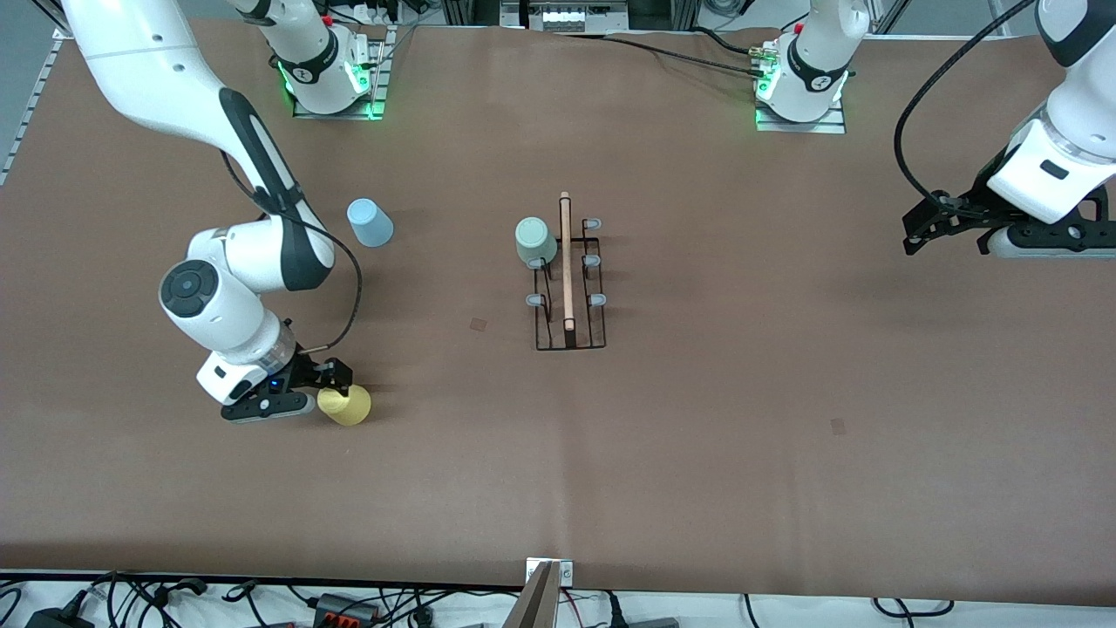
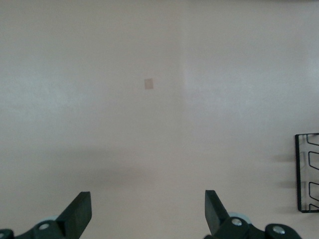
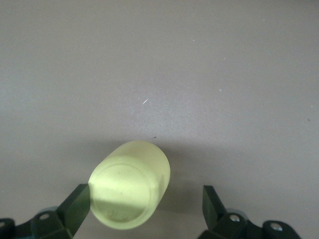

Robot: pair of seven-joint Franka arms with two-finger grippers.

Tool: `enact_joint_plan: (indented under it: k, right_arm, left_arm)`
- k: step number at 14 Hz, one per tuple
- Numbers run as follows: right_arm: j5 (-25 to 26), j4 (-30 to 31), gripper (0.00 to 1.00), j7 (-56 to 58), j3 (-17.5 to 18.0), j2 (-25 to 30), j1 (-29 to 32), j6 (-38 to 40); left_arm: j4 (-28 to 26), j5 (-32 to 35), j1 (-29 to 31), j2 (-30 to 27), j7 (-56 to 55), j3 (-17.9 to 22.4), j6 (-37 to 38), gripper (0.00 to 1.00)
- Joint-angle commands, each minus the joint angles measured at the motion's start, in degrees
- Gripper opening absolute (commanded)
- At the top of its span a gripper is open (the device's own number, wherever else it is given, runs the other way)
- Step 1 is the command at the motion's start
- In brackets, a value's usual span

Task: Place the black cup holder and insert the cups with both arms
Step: 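Grasp the yellow cup with the right gripper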

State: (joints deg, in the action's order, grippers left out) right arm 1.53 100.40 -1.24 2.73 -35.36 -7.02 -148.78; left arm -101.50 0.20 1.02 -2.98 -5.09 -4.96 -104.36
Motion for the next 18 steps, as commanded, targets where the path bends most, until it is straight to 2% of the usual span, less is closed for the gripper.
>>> enact_joint_plan:
  k: [1,9,10,11,12,13,14,15,18]
  right_arm:
    - [0.0,-0.7,1.00,0.5,0.0,-1.1,-0.4,-0.7]
    - [-0.1,-0.7,1.00,0.9,0.0,-2.5,-1.0,-3.9]
    - [0.0,-0.7,0.86,1.1,0.0,-2.5,-1.0,-4.0]
    - [0.0,-0.7,0.57,1.2,0.0,-2.5,-1.0,-4.0]
    - [0.0,-0.7,0.33,1.2,0.1,-2.4,-1.1,-3.9]
    - [-0.1,-0.7,0.18,1.2,0.0,-2.3,-1.1,-3.8]
    - [-0.1,-0.7,0.09,1.3,0.1,-2.0,-1.2,-3.6]
    - [0.0,-0.6,0.05,1.3,0.1,-1.1,-1.3,-3.2]
    - [-0.1,-1.1,0.05,-1.3,0.0,5.9,-4.9,6.4]
  left_arm:
    - [5.4,-0.4,-0.2,3.1,0.3,-0.3,3.0,1.00]
    - [5.5,-0.5,-0.1,3.1,2.1,-0.3,3.9,1.00]
    - [5.5,-0.5,-0.1,3.1,2.0,-0.3,3.9,1.00]
    - [5.5,-0.5,-0.1,3.1,1.8,-0.3,4.3,1.00]
    - [5.5,-0.5,-0.1,3.1,1.8,-0.3,4.3,1.00]
    - [5.5,-0.5,-0.2,3.1,1.8,-0.3,4.3,1.00]
    - [5.5,-0.5,-0.2,3.1,1.8,-0.3,4.2,1.00]
    - [5.5,-0.5,-0.3,3.1,1.8,-0.3,4.3,1.00]
    - [5.5,-0.5,-0.4,3.1,1.8,-0.3,4.3,1.00]
